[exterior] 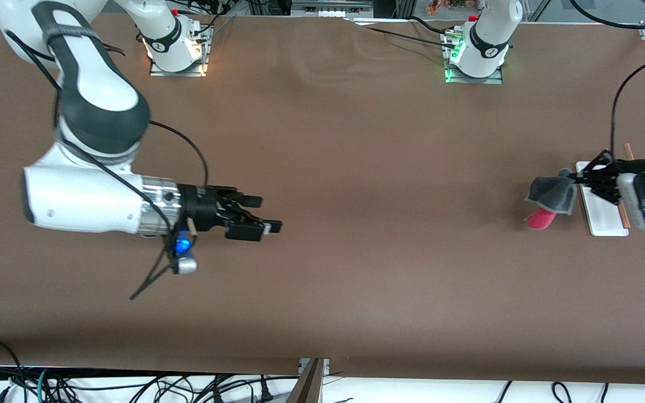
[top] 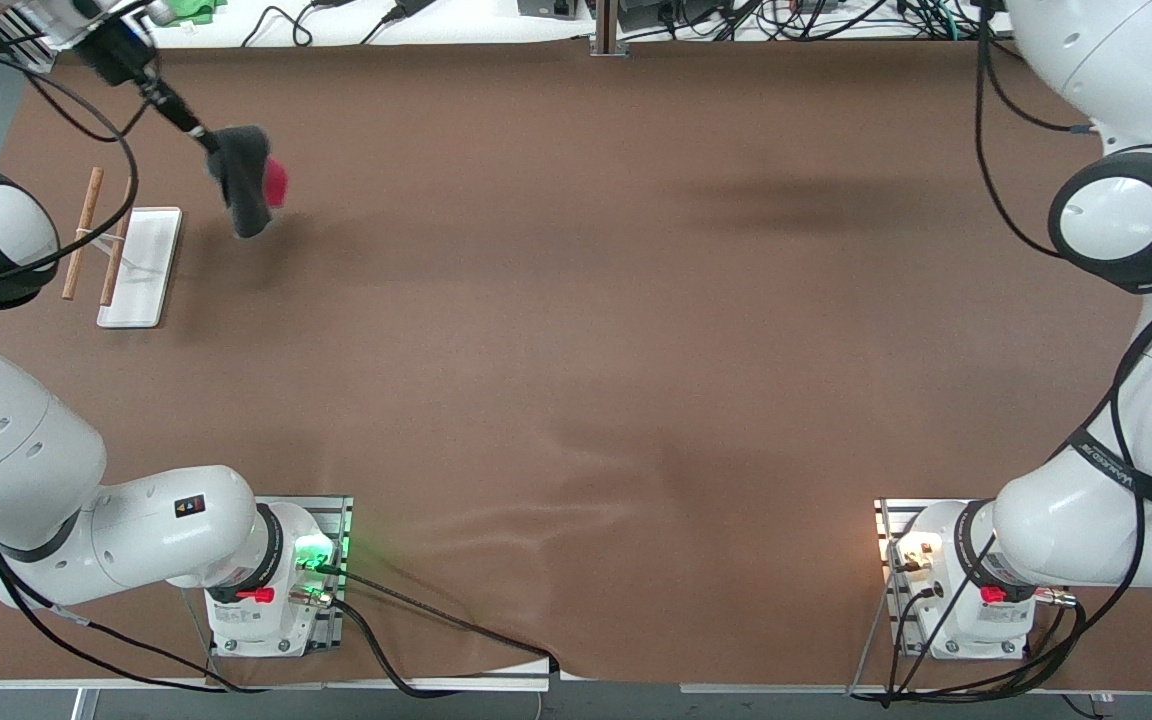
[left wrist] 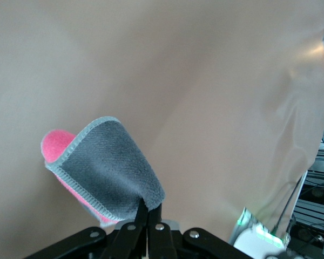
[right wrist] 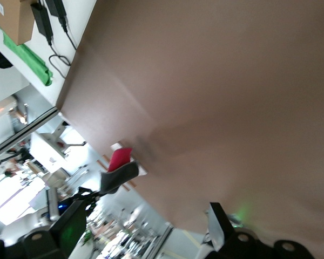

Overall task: Pass towel and hang on rack
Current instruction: 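Drape the towel over the wooden rack rails with the left gripper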

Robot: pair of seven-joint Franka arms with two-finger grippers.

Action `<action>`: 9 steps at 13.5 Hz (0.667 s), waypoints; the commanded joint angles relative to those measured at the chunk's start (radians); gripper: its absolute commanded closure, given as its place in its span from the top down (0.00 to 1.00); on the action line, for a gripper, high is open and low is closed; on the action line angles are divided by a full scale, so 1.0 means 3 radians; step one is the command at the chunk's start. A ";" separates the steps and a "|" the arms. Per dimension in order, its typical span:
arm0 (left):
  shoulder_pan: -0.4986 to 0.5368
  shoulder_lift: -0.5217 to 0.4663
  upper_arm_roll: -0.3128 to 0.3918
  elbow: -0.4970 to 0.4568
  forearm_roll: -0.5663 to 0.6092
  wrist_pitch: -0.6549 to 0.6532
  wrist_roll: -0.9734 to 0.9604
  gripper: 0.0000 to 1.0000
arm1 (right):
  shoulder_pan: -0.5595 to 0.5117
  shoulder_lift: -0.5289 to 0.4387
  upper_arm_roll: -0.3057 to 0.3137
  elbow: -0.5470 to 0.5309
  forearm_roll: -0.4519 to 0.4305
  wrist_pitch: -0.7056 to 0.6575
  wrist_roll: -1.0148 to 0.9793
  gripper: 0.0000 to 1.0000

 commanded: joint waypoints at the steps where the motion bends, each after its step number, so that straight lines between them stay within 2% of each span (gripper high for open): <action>1: 0.0305 0.0028 -0.0049 0.0078 0.0366 -0.0101 0.0020 0.00 | -0.0043 -0.0873 -0.0452 -0.0876 0.0021 -0.0069 -0.0506 1.00; 3: 0.0673 0.0191 -0.0044 0.0094 0.0444 -0.0075 0.0183 0.00 | -0.0023 -0.1248 -0.0790 -0.1098 0.0022 -0.0425 -0.0910 1.00; 5: 0.0924 0.0309 -0.0049 0.0206 0.0546 0.0098 0.0331 0.00 | -0.0002 -0.1402 -0.1153 -0.1104 0.0017 -0.0854 -0.1517 1.00; 7: 0.1093 0.0447 -0.0044 0.0359 0.0627 0.0414 0.0551 0.00 | 0.0130 -0.1586 -0.1668 -0.1226 -0.0019 -0.1096 -0.2172 1.00; 9: 0.1242 0.0569 -0.0044 0.0466 0.0811 0.0711 0.0705 0.00 | 0.0456 -0.1872 -0.2226 -0.1557 -0.0126 -0.1097 -0.2674 1.00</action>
